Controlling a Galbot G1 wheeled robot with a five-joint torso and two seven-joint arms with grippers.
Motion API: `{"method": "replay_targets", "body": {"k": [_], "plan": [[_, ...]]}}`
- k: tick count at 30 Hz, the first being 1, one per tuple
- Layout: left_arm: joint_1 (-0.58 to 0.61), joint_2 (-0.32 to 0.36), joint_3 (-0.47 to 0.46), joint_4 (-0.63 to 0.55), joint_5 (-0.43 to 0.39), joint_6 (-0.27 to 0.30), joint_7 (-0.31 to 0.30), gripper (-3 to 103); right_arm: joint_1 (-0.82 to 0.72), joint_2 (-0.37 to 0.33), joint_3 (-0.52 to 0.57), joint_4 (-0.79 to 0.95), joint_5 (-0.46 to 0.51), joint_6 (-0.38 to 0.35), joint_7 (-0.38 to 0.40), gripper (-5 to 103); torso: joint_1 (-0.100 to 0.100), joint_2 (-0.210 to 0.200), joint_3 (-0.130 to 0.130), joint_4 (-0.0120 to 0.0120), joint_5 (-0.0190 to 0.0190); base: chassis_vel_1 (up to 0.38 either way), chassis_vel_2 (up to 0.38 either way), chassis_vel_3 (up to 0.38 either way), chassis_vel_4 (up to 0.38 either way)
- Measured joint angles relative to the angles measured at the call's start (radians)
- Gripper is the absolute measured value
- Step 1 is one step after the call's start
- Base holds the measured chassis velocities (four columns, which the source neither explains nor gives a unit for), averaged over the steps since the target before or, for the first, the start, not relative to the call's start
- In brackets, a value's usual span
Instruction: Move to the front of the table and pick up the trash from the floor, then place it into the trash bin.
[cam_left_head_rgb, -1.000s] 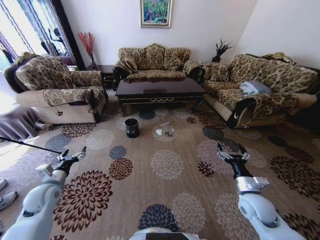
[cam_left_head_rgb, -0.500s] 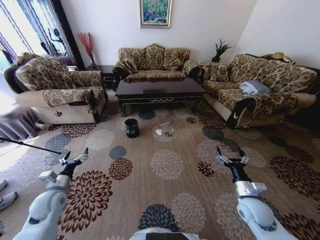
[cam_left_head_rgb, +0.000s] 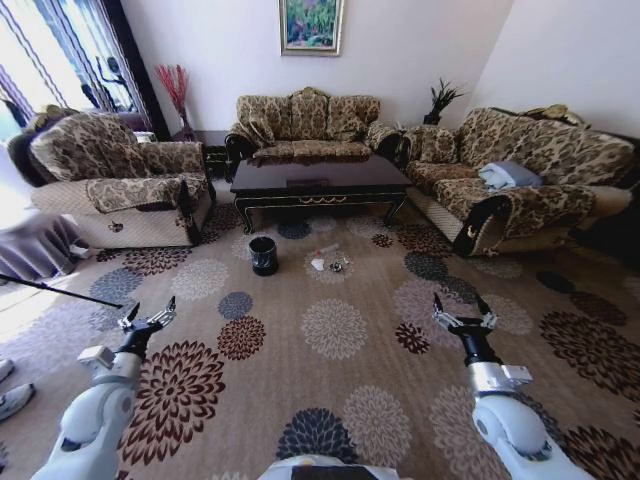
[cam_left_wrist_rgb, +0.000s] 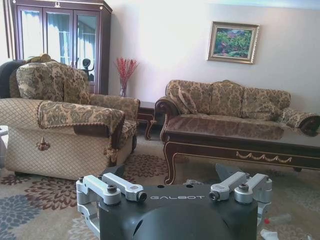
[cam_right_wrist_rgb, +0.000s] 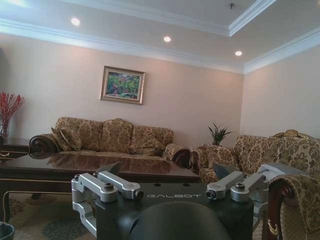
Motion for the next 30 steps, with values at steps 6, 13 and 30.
{"method": "replay_targets", "body": {"k": [6,13,30], "plan": [[0.000,-0.001,0.001,0.000,0.003,-0.004,0.000,100,0.000,-0.001,0.000,0.001,0.002,-0.003,0.008,100,-0.015,-0.034,-0.019,0.0000,0.0000,0.000,0.000,0.000,0.000],[0.002,-0.001,0.001,-0.001,0.000,-0.004,0.000,100,0.000,0.001,-0.001,0.006,0.002,-0.003,0.009,100,-0.030,-0.068,-0.038,0.0000,0.0000,0.000,0.000,0.000,0.000],[0.003,-0.002,0.003,-0.005,0.000,-0.004,0.002,100,-0.005,-0.001,-0.007,0.015,-0.001,0.005,-0.004,100,-0.069,-0.156,-0.086,0.0000,0.0000,0.000,0.000,0.000,0.000]]}}
